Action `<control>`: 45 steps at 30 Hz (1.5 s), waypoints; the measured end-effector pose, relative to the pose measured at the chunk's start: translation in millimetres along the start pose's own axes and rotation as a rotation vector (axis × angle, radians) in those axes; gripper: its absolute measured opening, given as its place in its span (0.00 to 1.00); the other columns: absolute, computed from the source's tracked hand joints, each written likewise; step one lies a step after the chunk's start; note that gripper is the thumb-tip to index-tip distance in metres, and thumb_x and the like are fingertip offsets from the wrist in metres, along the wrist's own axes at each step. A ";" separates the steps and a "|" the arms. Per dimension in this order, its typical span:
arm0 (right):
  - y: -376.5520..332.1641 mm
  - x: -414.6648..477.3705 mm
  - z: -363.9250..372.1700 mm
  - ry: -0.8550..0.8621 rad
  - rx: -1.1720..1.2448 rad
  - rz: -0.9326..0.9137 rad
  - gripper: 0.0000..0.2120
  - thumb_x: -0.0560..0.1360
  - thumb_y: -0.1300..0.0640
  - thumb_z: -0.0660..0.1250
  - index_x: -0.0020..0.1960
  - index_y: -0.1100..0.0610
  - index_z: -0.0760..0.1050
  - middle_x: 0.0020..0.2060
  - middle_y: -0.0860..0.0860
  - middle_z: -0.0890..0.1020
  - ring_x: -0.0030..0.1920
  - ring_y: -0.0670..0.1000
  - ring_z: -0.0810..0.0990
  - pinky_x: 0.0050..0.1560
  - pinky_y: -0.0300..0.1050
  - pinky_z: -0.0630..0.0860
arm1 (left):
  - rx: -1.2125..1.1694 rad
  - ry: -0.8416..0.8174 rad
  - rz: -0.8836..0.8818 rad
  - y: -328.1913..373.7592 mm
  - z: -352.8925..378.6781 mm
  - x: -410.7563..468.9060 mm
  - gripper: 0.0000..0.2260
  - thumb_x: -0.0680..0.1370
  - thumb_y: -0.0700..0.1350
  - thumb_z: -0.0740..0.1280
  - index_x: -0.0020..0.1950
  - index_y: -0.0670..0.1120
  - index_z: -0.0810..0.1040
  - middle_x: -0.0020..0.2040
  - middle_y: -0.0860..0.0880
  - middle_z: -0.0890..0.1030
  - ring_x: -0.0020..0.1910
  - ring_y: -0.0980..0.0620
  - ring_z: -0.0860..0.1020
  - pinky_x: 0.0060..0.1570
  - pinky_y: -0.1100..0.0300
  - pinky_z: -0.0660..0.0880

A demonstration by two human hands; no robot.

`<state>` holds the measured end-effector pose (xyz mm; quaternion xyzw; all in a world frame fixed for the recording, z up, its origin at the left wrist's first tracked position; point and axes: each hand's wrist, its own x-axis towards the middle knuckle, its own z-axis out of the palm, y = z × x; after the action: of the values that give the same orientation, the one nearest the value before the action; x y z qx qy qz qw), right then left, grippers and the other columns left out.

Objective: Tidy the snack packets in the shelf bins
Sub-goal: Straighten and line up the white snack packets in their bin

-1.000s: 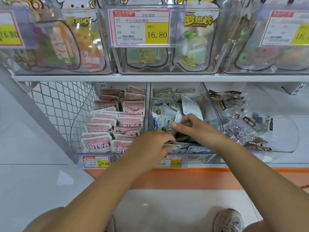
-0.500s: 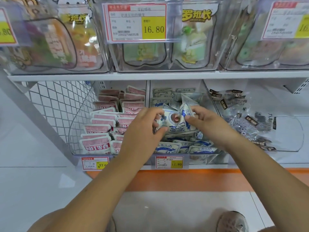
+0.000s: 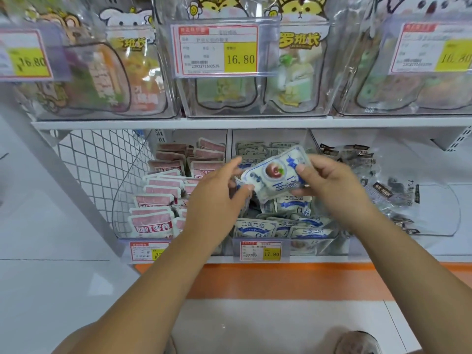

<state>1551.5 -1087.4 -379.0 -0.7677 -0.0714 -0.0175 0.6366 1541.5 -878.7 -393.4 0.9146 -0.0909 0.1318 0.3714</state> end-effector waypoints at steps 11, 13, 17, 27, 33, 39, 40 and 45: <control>6.6 5.7 7.5 -0.604 -0.716 0.184 0.20 0.74 0.40 0.66 0.66 0.36 0.70 0.55 0.37 0.77 0.52 0.38 0.75 0.50 0.33 0.70 | 0.328 -0.155 0.265 -18.2 -3.4 -15.1 0.18 0.75 0.55 0.69 0.63 0.52 0.78 0.61 0.55 0.78 0.63 0.52 0.72 0.63 0.53 0.66; 2.6 7.9 -2.3 -0.643 -0.755 0.226 0.26 0.70 0.40 0.70 0.66 0.33 0.67 0.56 0.35 0.75 0.55 0.39 0.74 0.53 0.35 0.69 | 0.343 -0.195 0.306 -24.3 -4.4 -18.7 0.18 0.75 0.61 0.64 0.59 0.54 0.81 0.61 0.57 0.79 0.64 0.54 0.71 0.63 0.54 0.65; 2.3 11.7 -4.4 -0.677 -0.774 0.245 0.28 0.72 0.45 0.71 0.69 0.36 0.66 0.61 0.39 0.73 0.59 0.41 0.73 0.57 0.36 0.67 | 0.377 -0.201 0.381 -35.3 -5.3 -23.7 0.14 0.72 0.59 0.65 0.51 0.56 0.84 0.61 0.57 0.79 0.64 0.55 0.73 0.59 0.56 0.63; 11.2 24.7 0.5 -0.584 -0.624 0.207 0.18 0.72 0.56 0.72 0.58 0.41 0.76 0.54 0.36 0.80 0.49 0.33 0.78 0.48 0.28 0.73 | 0.306 -0.154 0.393 -44.6 -1.8 -26.1 0.17 0.75 0.59 0.59 0.56 0.55 0.81 0.64 0.56 0.77 0.68 0.58 0.66 0.64 0.56 0.62; 18.5 11.8 39.9 -0.396 -0.626 0.028 0.10 0.71 0.47 0.73 0.49 0.46 0.75 0.45 0.40 0.80 0.41 0.38 0.78 0.42 0.32 0.74 | 0.484 -0.141 0.381 -34.6 3.2 -24.1 0.26 0.74 0.63 0.59 0.68 0.51 0.72 0.70 0.52 0.71 0.68 0.52 0.66 0.67 0.54 0.57; 8.8 37.7 19.4 -0.485 -0.452 0.345 0.18 0.77 0.41 0.60 0.56 0.50 0.80 0.46 0.47 0.85 0.47 0.48 0.84 0.55 0.49 0.79 | 0.447 -0.104 0.472 -41.8 9.6 -25.9 0.19 0.76 0.59 0.58 0.60 0.52 0.78 0.58 0.55 0.80 0.66 0.51 0.71 0.65 0.52 0.60; 9.4 42.7 25.2 -0.400 -0.390 0.335 0.15 0.78 0.44 0.61 0.55 0.52 0.80 0.44 0.49 0.85 0.43 0.49 0.85 0.52 0.51 0.81 | 0.450 -0.089 0.490 -43.7 9.8 -26.6 0.19 0.76 0.58 0.58 0.60 0.52 0.79 0.57 0.56 0.81 0.65 0.52 0.71 0.64 0.53 0.61; 12.7 56.1 71.2 -0.350 -0.682 0.039 0.14 0.78 0.45 0.61 0.64 0.42 0.73 0.39 0.37 0.74 0.38 0.39 0.75 0.46 0.40 0.72 | 0.453 -0.015 0.557 -46.3 14.4 -32.1 0.16 0.76 0.54 0.60 0.58 0.51 0.81 0.54 0.56 0.82 0.60 0.54 0.72 0.60 0.55 0.64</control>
<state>1604.1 -1015.0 -398.2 -0.9280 -0.1545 0.1030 0.3231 1525.7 -853.9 -443.6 0.9147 -0.3081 0.2380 0.1085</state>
